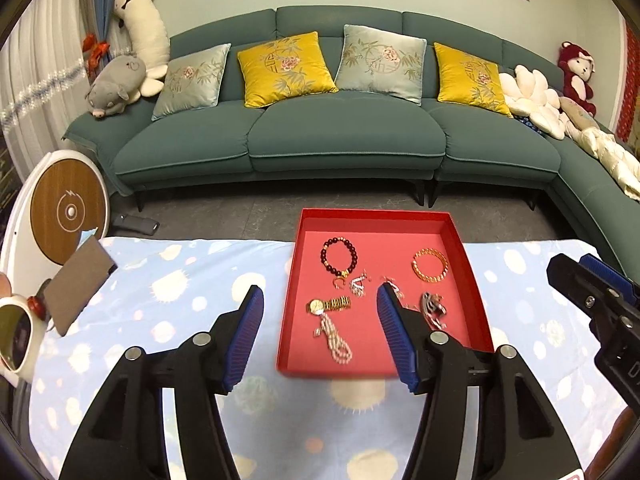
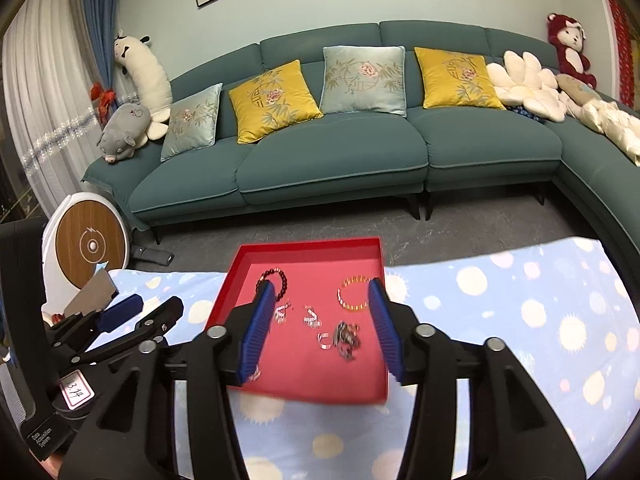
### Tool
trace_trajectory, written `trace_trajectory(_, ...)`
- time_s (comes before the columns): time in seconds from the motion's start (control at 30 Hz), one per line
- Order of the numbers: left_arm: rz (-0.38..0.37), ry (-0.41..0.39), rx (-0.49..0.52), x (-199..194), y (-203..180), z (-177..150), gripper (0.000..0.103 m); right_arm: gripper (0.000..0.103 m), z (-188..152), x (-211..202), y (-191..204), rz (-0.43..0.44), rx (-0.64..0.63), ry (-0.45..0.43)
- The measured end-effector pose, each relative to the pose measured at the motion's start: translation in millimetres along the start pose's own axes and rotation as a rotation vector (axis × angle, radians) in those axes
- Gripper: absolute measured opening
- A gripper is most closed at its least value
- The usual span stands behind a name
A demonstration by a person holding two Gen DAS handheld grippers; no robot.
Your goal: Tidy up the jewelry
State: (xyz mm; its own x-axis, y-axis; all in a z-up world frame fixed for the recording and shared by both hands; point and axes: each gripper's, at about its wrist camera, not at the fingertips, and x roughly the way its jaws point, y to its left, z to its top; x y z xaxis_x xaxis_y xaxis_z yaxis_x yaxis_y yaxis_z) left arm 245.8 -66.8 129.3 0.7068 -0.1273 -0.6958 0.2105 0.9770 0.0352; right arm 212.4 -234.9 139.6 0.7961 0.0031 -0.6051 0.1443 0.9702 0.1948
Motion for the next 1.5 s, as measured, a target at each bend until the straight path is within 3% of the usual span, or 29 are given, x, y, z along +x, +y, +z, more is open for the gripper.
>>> trace_trajectory(0.17,-0.001,0.014,-0.006,-21,4,-27,0.059,0.054,-26,-35,-6,-0.022,-0.02,-0.001)
trace_trajectory(0.33,0.015,0.019,0.024,-35,7,-58,0.059,0.058,-50,-52,-26,-0.029,0.054,0.022)
trace_trajectory(0.43,0.007,0.051,-0.01,-33,12,-70,0.06,0.067,-63,-56,-29,-0.051,0.068,0.032)
trace_trajectory(0.57,-0.018,0.06,-0.047,-31,9,-74,0.065,0.085,-76,-54,-13,-0.117,-0.023,0.01)
trace_trajectory(0.7,0.004,0.044,-0.02,-28,-2,-76,0.069,0.091,-86,-49,4,-0.167,-0.142,-0.007)
trace_trajectory(0.97,0.007,0.051,-0.034,-23,-11,-75,0.071,0.094,-90,-42,1,-0.196,-0.132,0.0)
trace_trajectory(1.5,0.049,-0.014,-0.042,-36,-2,-79,0.071,0.094,-89,-49,8,-0.155,-0.098,-0.025)
